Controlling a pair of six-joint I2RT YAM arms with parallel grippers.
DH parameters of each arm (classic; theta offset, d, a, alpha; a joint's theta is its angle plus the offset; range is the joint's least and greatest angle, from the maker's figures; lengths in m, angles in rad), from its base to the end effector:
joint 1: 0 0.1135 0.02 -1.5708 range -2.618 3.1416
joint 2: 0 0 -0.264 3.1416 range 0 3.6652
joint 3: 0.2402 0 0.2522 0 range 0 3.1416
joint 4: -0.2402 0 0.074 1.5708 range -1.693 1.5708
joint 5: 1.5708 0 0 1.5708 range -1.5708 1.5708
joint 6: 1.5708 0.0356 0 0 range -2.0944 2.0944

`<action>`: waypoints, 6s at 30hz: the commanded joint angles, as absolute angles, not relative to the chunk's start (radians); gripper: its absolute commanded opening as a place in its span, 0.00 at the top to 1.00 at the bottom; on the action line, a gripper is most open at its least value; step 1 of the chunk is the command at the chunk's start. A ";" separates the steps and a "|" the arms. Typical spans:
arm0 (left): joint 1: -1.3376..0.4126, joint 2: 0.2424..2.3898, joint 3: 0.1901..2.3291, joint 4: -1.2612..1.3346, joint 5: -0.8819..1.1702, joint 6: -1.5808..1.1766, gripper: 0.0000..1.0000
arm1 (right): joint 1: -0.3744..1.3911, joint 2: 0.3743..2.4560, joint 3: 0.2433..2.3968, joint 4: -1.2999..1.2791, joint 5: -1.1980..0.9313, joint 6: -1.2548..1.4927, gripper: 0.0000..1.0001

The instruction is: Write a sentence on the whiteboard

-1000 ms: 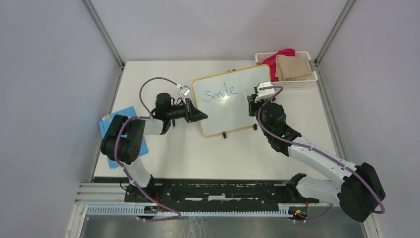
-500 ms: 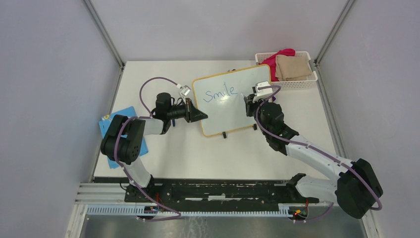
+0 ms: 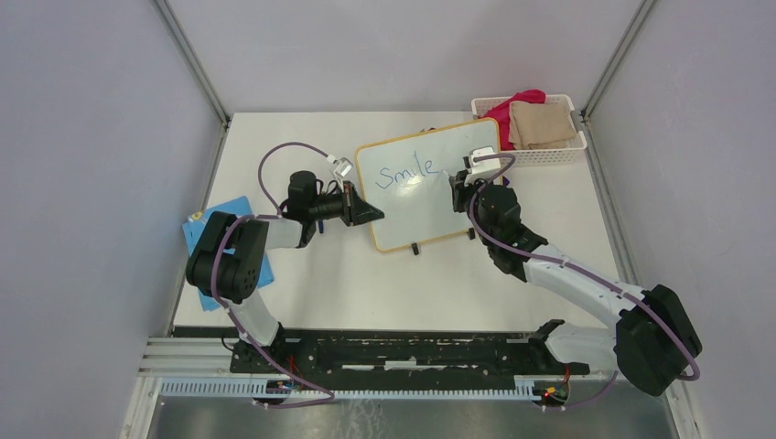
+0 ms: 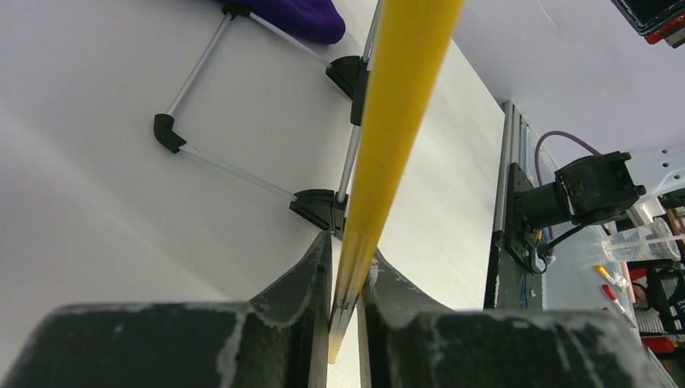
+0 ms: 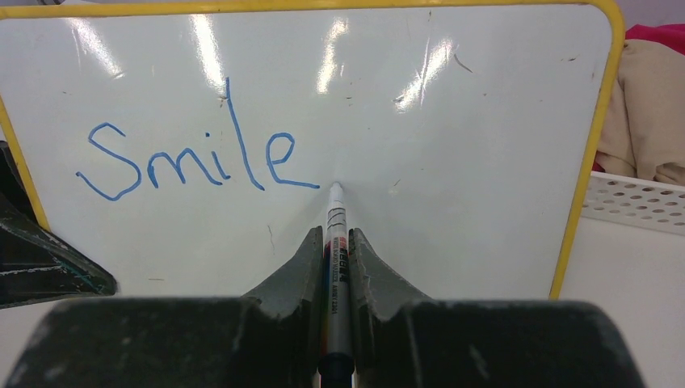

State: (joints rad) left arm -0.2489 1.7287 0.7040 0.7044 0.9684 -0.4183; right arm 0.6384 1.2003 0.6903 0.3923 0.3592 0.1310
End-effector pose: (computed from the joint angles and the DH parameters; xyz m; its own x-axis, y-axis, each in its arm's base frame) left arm 0.3120 -0.1096 0.1664 -0.6434 -0.0739 -0.7619 0.6962 0.3573 -0.6226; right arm 0.2276 0.1533 0.2798 -0.1297 0.0560 -0.9900 -0.2628 0.9607 0.0888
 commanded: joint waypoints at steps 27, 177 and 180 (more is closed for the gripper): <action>-0.252 1.703 0.716 0.644 0.919 -0.363 0.98 | 0.728 0.961 0.760 0.308 0.270 0.119 1.00; -0.255 1.708 0.735 0.545 0.869 -0.296 0.98 | 1.052 1.444 0.750 0.389 0.419 0.073 1.00; -0.255 1.709 0.735 0.545 0.869 -0.295 0.98 | 1.052 1.461 0.772 0.387 0.405 0.074 1.00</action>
